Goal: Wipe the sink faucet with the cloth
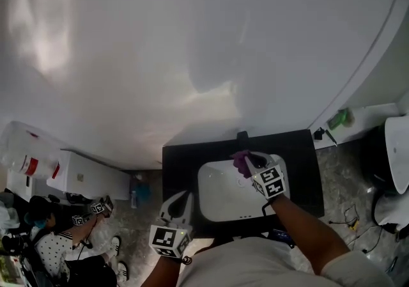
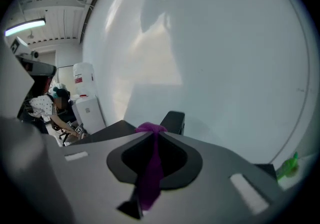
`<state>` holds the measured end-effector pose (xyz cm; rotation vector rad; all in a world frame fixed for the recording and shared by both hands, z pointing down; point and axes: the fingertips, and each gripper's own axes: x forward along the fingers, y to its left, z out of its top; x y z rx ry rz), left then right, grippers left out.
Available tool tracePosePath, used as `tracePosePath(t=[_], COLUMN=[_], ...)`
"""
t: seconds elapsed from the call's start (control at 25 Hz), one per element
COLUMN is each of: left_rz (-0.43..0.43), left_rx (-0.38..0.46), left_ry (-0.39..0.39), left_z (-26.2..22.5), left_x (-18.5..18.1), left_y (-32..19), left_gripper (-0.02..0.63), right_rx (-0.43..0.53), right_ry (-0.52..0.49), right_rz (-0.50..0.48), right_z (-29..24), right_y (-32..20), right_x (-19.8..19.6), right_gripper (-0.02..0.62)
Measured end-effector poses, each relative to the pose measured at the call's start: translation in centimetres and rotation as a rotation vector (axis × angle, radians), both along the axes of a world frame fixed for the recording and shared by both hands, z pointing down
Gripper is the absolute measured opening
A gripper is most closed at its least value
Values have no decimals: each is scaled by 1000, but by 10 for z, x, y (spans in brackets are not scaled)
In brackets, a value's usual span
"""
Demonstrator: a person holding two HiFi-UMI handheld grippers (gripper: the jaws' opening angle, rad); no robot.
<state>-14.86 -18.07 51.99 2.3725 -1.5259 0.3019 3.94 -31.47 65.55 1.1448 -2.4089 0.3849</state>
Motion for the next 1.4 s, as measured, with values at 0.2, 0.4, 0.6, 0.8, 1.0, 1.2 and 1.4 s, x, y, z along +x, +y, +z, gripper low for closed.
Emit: tracePosePath(t=[0.2,0.4,0.6,0.8,1.0,1.2,1.4], left_rz=[85,138,149,146,136,140,145], left_rx=[46,124,229,300,293,291,290], left_ry=[-49,-3,40,42,45,58,76], left_z=[-8,-45,-94,-121,-122,-120,-123], left_x=[27,51,66,72,73,79,86], left_y=[-10,-23,-23,-11,-4,0,1], left_gripper=[6,6,6,6,6,6,6], right_rx=[-10,200,472,536,463,454,438], right_ry=[-19,-118,-176,-203,-276,-262,-281], right_rz=[12,28,29,83,153,147,146], right_z=[-12,-126,-238,-273,-276,-274,-275], right_y=[42,59,103,138,140,145,146], right_x=[23,44,56,78,92,93,93], right_gripper=[31,31,31,31,31,29,29])
